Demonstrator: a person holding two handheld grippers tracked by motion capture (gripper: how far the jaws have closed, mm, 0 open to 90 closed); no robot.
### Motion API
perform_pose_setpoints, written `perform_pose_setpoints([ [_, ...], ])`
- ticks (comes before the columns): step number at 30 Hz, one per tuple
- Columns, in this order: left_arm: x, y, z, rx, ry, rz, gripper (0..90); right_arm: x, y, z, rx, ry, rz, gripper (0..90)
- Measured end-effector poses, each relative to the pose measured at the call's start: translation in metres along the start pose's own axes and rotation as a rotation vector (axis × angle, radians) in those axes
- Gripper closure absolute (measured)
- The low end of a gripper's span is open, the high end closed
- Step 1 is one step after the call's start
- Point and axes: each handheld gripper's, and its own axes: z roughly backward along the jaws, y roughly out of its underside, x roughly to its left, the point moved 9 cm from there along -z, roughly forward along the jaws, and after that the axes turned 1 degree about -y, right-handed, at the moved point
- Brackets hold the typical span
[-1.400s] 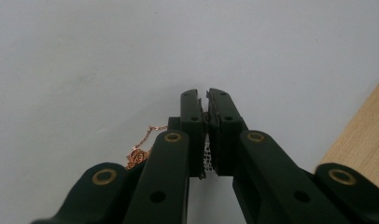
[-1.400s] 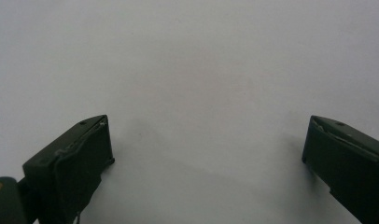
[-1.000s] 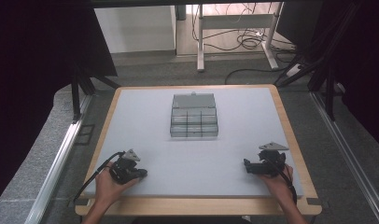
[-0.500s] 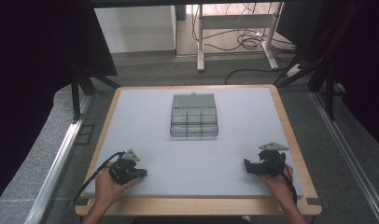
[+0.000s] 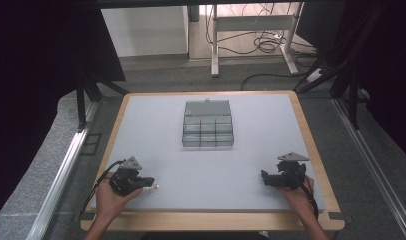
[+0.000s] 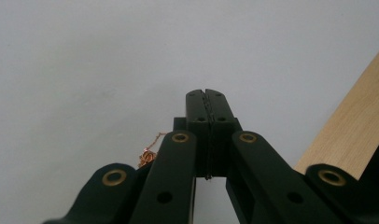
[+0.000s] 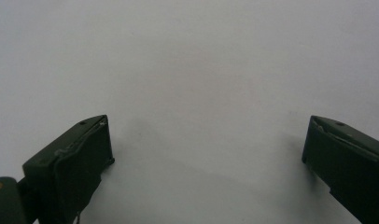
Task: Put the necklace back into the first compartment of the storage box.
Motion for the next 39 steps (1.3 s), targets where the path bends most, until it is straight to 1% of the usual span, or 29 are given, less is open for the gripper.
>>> perform_pose_setpoints([
  [4, 0.001, -0.001, 0.002, -0.007, 0.002, 0.006, 90.0, 0.000, 0.000, 0.000, 0.001, -0.001, -0.001, 1.3],
  [6, 0.001, 0.000, 0.001, -0.003, 0.002, 0.006, 90.0, 0.000, 0.000, 0.000, 0.000, -0.001, -0.001, 1.3],
  [8, -0.001, 0.002, -0.002, 0.009, 0.010, 0.006, 90.0, 0.000, 0.000, 0.000, 0.000, -0.001, 0.000, 1.3],
  [10, -0.002, 0.004, -0.009, 0.033, 0.004, -0.010, 89.8, 0.000, 0.000, 0.000, -0.001, 0.000, -0.001, 1.3],
  [11, -0.003, 0.004, -0.012, 0.044, 0.005, -0.009, 85.0, 0.000, 0.000, 0.000, -0.001, 0.000, -0.001, 1.3],
  [12, -0.004, 0.006, -0.016, 0.063, 0.004, -0.016, 82.4, 0.000, 0.000, 0.000, -0.001, 0.000, -0.001, 1.3],
  [15, -0.003, 0.006, -0.020, 0.076, -0.015, -0.027, 77.5, 0.000, 0.000, 0.000, 0.000, -0.001, -0.001, 1.3],
  [18, -0.003, 0.006, -0.022, 0.080, -0.023, -0.030, 73.2, 0.000, 0.000, 0.000, 0.000, -0.001, 0.000, 1.3],
  [20, -0.004, 0.007, -0.025, 0.094, -0.030, -0.038, 71.0, 0.000, 0.000, 0.000, -0.001, 0.000, -0.001, 1.3],
  [22, -0.005, 0.006, -0.027, 0.102, -0.044, -0.050, 71.0, 0.000, 0.000, 0.000, -0.002, 0.000, 0.000, 1.3],
  [23, -0.006, 0.006, -0.028, 0.104, -0.046, -0.048, 71.2, 0.000, 0.000, 0.000, 0.000, 0.000, 0.000, 1.3],
  [28, -0.007, 0.003, -0.030, 0.128, -0.085, -0.083, 79.0, 0.000, 0.000, 0.000, -0.002, 0.001, 0.001, 1.3],
  [30, -0.007, 0.002, -0.030, 0.139, -0.094, -0.085, 79.7, 0.000, 0.000, 0.000, -0.002, 0.001, 0.000, 1.3],
  [35, -0.007, 0.002, -0.030, 0.137, -0.094, -0.083, 79.9, 0.000, 0.000, 0.000, -0.002, 0.001, 0.001, 1.3],
  [38, -0.007, 0.002, -0.030, 0.126, -0.089, -0.081, 80.0, 0.000, 0.000, 0.000, -0.002, 0.000, 0.000, 1.3],
  [39, -0.007, 0.002, -0.030, 0.119, -0.084, -0.072, 80.1, 0.000, 0.000, 0.000, -0.001, 0.000, -0.001, 1.3],
])
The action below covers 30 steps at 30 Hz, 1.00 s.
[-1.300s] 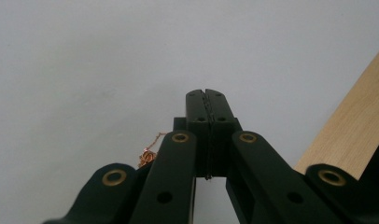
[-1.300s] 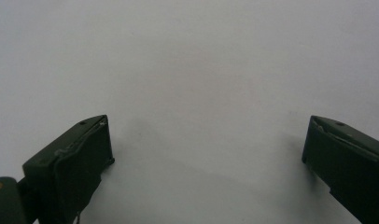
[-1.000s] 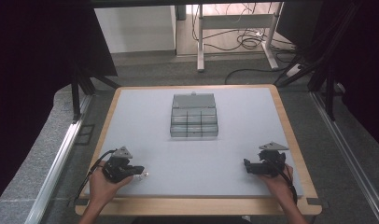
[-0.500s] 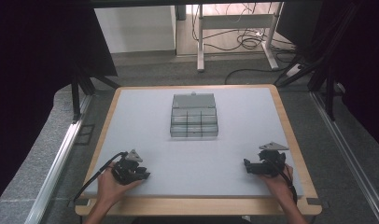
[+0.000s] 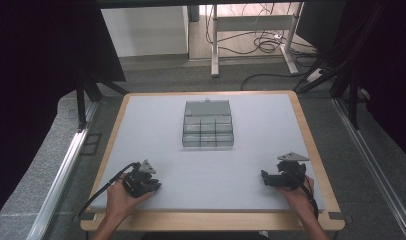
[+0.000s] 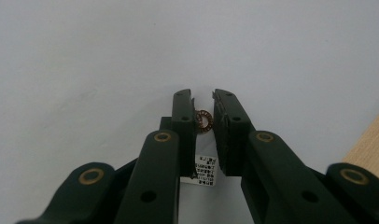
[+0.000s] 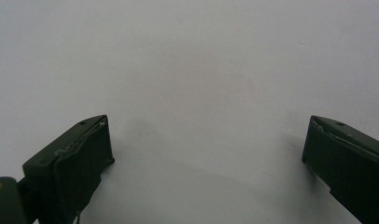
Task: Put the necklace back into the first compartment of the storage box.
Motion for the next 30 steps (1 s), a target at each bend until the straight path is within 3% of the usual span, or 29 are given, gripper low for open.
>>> perform_pose_setpoints([
  [2, 0.001, 0.000, 0.002, -0.015, 0.008, 0.003, 85.4, 0.000, 0.000, 0.000, 0.000, 0.000, 0.000, 1.3],
  [9, 0.003, -0.001, 0.006, -0.041, 0.016, 0.017, 87.0, 0.000, 0.000, 0.000, 0.002, -0.001, 0.000, 1.3],
  [13, 0.003, -0.008, 0.001, -0.051, 0.030, 0.025, 80.0, 0.000, 0.000, 0.000, 0.002, -0.001, 0.000, 1.3],
  [17, 0.001, -0.014, -0.009, -0.031, 0.045, 0.017, 73.6, 0.000, 0.000, 0.000, 0.001, -0.001, 0.000, 1.3],
  [21, 0.003, -0.018, -0.011, -0.039, 0.062, 0.028, 73.6, 0.000, 0.000, 0.000, 0.002, -0.001, 0.000, 1.3],
  [30, 0.000, -0.022, -0.013, -0.014, 0.038, -0.002, 79.9, 0.000, 0.000, 0.000, 0.001, -0.001, 0.000, 1.3],
])
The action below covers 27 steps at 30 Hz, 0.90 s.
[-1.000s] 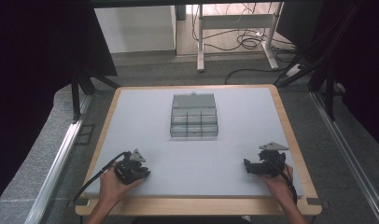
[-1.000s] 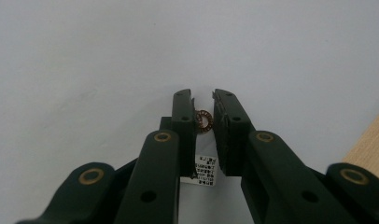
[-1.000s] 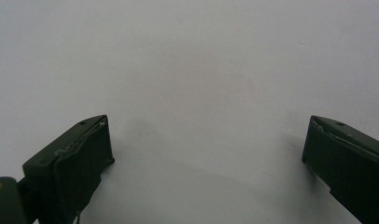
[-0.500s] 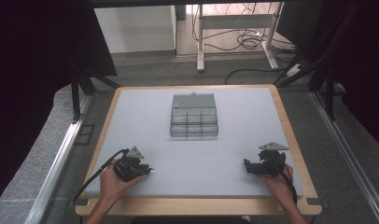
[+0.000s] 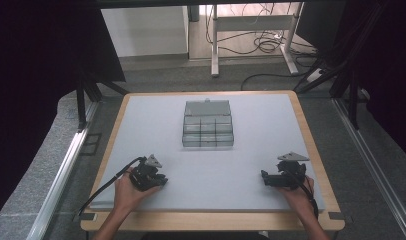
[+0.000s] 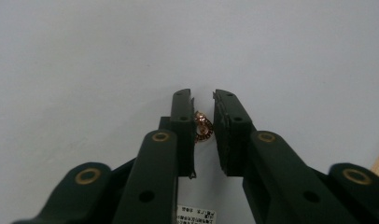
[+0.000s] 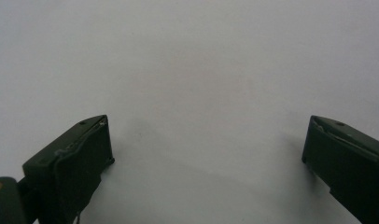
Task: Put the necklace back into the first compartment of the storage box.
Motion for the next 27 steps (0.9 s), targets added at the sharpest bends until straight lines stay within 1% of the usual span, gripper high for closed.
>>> perform_pose_setpoints([
  [10, 0.000, 0.000, 0.001, -0.001, -0.002, 0.000, 80.5, 0.000, 0.000, 0.000, 0.000, -0.001, 0.000, 1.2],
  [13, 0.000, 0.001, 0.002, -0.002, 0.008, 0.006, 80.4, 0.000, 0.000, 0.000, 0.002, 0.001, 0.000, 1.3],
  [16, 0.000, 0.000, 0.005, -0.014, 0.014, 0.004, 80.3, 0.000, 0.000, 0.000, 0.002, 0.001, 0.000, 1.2],
  [17, 0.000, 0.000, 0.006, -0.021, 0.016, 0.012, 80.3, 0.000, 0.000, 0.000, 0.000, 0.003, 0.000, 1.2],
  [22, 0.003, -0.001, 0.015, -0.046, 0.024, 0.024, 80.3, 0.000, 0.000, 0.000, 0.002, 0.001, 0.001, 1.2],
  [26, 0.004, -0.003, 0.022, -0.060, 0.044, 0.036, 80.3, 0.000, 0.000, 0.000, 0.000, 0.002, 0.001, 1.2],
  [27, 0.005, -0.003, 0.025, -0.072, 0.048, 0.044, 80.3, 0.000, 0.000, 0.000, -0.001, 0.002, 0.000, 1.3],
])
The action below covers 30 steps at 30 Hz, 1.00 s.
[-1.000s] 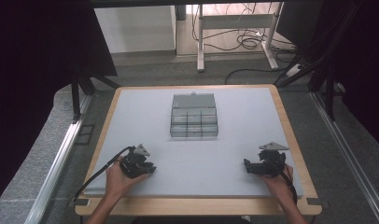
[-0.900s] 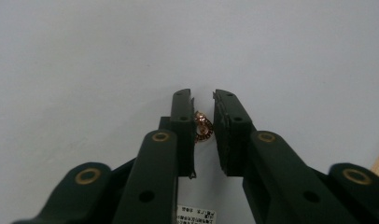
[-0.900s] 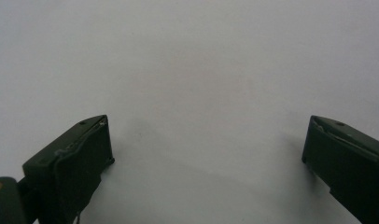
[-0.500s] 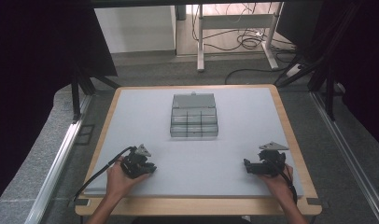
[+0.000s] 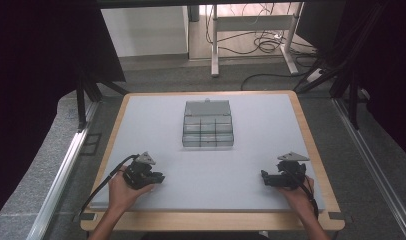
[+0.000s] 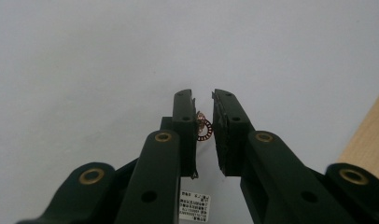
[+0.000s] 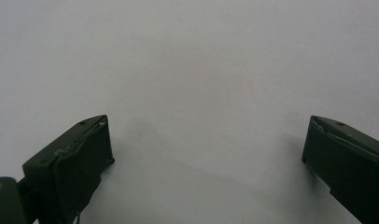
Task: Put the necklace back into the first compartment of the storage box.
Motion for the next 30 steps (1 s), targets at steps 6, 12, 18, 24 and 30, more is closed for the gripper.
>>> perform_pose_setpoints([
  [6, 0.007, -0.005, 0.014, -0.034, 0.005, 0.020, 80.4, 0.000, 0.000, 0.000, 0.001, 0.001, 0.001, 1.2],
  [12, 0.011, -0.012, 0.028, -0.065, 0.015, 0.036, 80.4, 0.000, 0.000, 0.000, 0.000, 0.000, 0.000, 1.3],
  [18, 0.015, -0.021, 0.043, -0.075, 0.012, 0.032, 80.5, 0.000, 0.000, 0.000, -0.001, -0.001, 0.000, 1.2],
  [24, 0.016, -0.030, 0.058, -0.101, 0.016, 0.038, 80.5, 0.000, 0.000, 0.000, 0.001, -0.003, 0.002, 1.3],
  [30, 0.016, -0.037, 0.066, -0.115, 0.016, 0.041, 80.5, 0.000, 0.000, 0.000, 0.001, -0.002, 0.002, 1.3],
])
